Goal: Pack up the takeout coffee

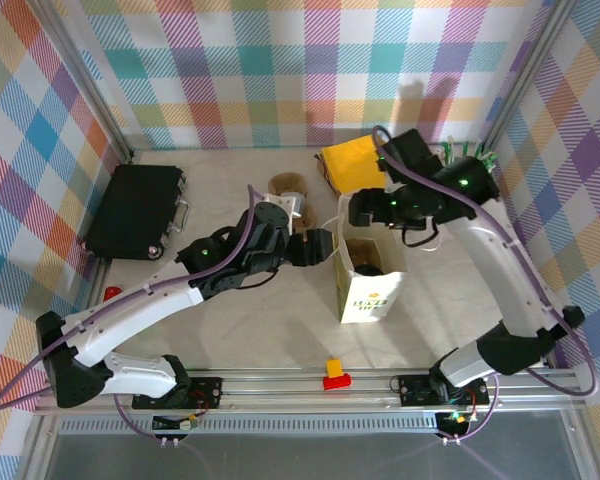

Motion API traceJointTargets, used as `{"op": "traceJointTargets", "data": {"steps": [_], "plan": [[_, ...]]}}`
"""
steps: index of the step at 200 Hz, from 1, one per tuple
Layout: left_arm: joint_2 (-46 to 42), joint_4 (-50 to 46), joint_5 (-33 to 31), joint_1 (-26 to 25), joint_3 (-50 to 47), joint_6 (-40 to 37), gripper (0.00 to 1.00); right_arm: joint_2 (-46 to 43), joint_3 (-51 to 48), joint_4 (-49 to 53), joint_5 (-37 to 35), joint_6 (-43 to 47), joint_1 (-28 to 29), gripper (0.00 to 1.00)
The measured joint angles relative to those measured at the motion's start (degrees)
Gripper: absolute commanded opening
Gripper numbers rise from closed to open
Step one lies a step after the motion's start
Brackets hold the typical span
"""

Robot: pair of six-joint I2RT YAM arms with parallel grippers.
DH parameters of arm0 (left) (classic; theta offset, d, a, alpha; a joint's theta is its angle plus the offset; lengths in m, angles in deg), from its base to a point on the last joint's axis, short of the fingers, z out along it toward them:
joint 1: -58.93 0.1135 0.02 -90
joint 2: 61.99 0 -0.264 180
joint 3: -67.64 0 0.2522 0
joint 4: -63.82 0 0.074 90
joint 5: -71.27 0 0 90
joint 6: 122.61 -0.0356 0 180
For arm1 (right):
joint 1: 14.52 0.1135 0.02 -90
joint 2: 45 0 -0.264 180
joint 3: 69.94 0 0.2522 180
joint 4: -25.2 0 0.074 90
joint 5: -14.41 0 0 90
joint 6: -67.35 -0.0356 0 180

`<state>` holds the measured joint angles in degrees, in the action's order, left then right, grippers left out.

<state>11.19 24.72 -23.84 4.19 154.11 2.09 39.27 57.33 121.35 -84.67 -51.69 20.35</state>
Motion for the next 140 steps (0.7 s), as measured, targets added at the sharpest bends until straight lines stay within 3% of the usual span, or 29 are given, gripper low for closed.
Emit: {"op": "traceJointTargets", "data": {"steps": [80,140], "plan": [[8.7,-4.8,-7.1,-4.4,8.8,0.0,0.62,-16.2,-7.2,-3.6,5.1,2.8,-14.6,0.84],[10.6,-6.1,-9.7,-4.9,9.8,-0.1,0.51,-20.4,-12.4,-5.2,6.1,3.0,-18.9,0.83]]}}
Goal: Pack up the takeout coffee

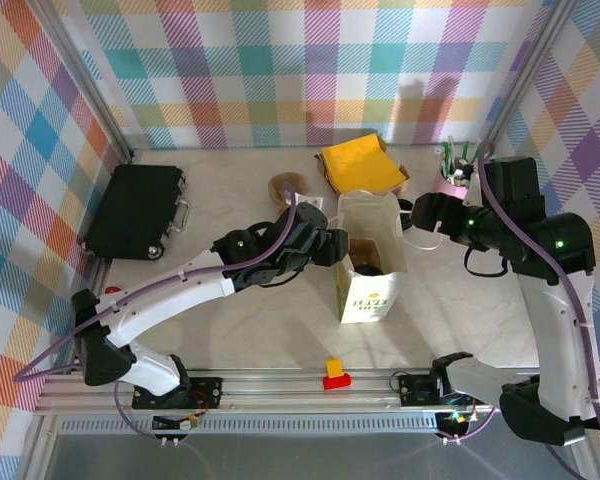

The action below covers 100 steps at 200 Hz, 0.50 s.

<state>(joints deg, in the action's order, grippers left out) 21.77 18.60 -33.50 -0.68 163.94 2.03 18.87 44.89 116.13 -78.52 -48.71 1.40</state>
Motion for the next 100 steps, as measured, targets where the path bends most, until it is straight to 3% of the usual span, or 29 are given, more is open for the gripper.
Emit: {"op": "traceJointTargets", "data": {"steps": [100], "plan": [[4.3,-1.0,-1.4,-0.4,2.8,0.0,0.27,-1.9,-4.2,-1.6,0.7,0.0,-0.3,0.81]]}}
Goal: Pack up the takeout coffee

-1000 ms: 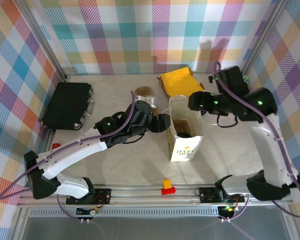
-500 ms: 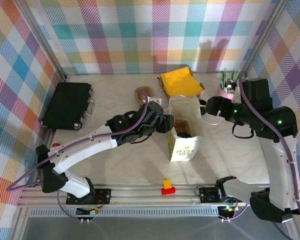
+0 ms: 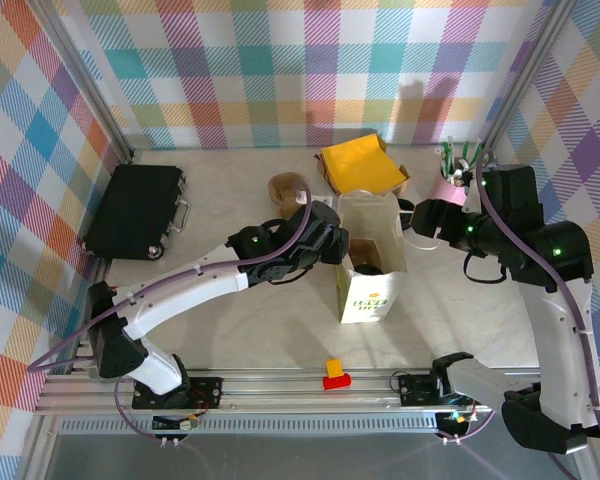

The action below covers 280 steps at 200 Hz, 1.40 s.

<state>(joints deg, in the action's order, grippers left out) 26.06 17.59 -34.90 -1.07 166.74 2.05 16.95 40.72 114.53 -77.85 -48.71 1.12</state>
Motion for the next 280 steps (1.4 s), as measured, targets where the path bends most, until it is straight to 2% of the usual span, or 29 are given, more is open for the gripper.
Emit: {"op": "traceJointTargets", "data": {"steps": [40,67,137,280], "plan": [[0.1,-1.4,-1.2,0.0,0.9,0.0,0.13,-0.3,-3.6,-1.9,1.4,0.0,0.0,0.81],[0.1,-2.2,-2.5,0.0,1.4,0.0,0.09,-0.4,-4.3,-2.9,2.2,0.0,-0.2,0.81],[-2.1,-5.4,-4.5,0.0,1.2,0.0,0.07,-1.3,-5.2,-4.5,3.5,0.0,-0.3,0.80],[-20.0,-10.5,-7.0,2.8,-10.7,2.1,0.07,0.3,-8.9,-7.7,4.5,0.3,-0.3,0.80]]}}
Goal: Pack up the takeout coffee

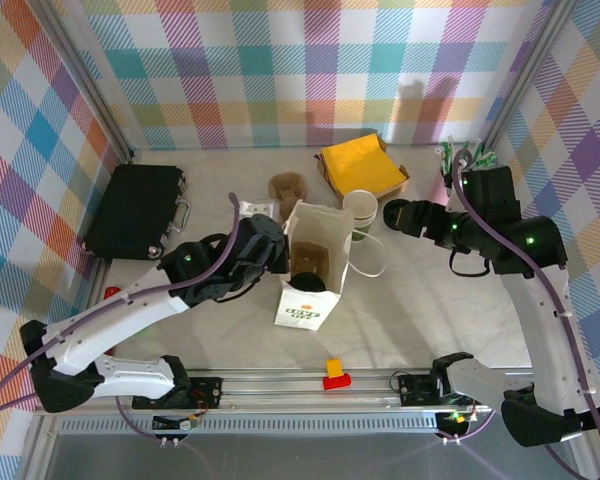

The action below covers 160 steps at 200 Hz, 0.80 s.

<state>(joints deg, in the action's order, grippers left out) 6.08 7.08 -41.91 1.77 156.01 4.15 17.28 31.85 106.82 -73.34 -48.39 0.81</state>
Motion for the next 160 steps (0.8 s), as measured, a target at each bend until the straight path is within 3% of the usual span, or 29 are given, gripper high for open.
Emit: {"op": "traceJointTargets", "data": {"steps": [81,160], "plan": [[-8.0,-2.6,-0.5,2.3,-6.5,2.8,0.08,1.5,-1.9,-3.3,0.7,0.6,0.0,0.79],[-10.8,-3.9,-1.2,3.1,-7.7,3.5,0.33,4.9,-1.0,-6.1,-2.0,2.4,0.0,0.80]]}}
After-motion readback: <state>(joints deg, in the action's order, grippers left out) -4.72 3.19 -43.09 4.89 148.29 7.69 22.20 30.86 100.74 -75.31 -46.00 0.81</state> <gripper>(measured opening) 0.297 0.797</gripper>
